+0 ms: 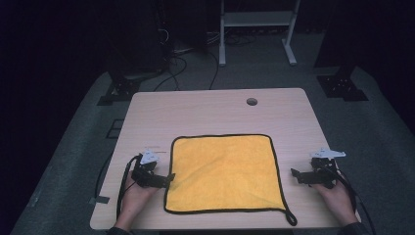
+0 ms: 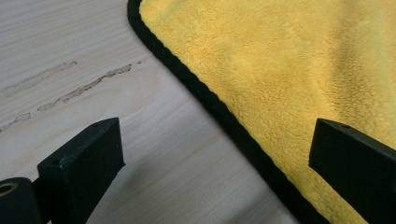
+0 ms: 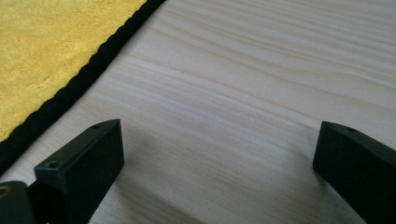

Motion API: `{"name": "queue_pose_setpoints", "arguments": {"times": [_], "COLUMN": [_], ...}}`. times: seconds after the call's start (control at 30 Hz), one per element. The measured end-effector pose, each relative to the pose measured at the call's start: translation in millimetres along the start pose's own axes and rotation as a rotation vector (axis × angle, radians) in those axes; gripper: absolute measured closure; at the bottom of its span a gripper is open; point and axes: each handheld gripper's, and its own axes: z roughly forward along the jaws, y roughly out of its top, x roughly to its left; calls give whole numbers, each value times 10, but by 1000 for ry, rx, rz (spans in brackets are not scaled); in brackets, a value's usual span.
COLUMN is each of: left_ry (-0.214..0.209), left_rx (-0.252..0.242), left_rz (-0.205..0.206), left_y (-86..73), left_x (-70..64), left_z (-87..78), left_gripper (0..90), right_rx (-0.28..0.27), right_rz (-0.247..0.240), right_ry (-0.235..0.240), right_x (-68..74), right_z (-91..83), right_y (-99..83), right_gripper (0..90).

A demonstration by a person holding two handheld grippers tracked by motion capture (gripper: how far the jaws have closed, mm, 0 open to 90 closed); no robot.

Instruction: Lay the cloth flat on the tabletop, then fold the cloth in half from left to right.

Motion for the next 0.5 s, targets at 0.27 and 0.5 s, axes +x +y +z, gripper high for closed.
{"name": "queue_pose_setpoints", "arguments": {"times": [0.27, 0.5], "left_ry": [40, 88], "left_rx": [21, 8], "left_rz": [-7, -30], "left_y": [34, 30], "left_x": [39, 111], "left_z": [127, 133], "left_gripper": [34, 48], "right_rx": [-2, -1], "right_rz": [-12, -13], "right_ry": [9, 12], "right_x": [3, 6], "right_z": [2, 1], "right_y": [-1, -1], "right_gripper": [11, 11]}}
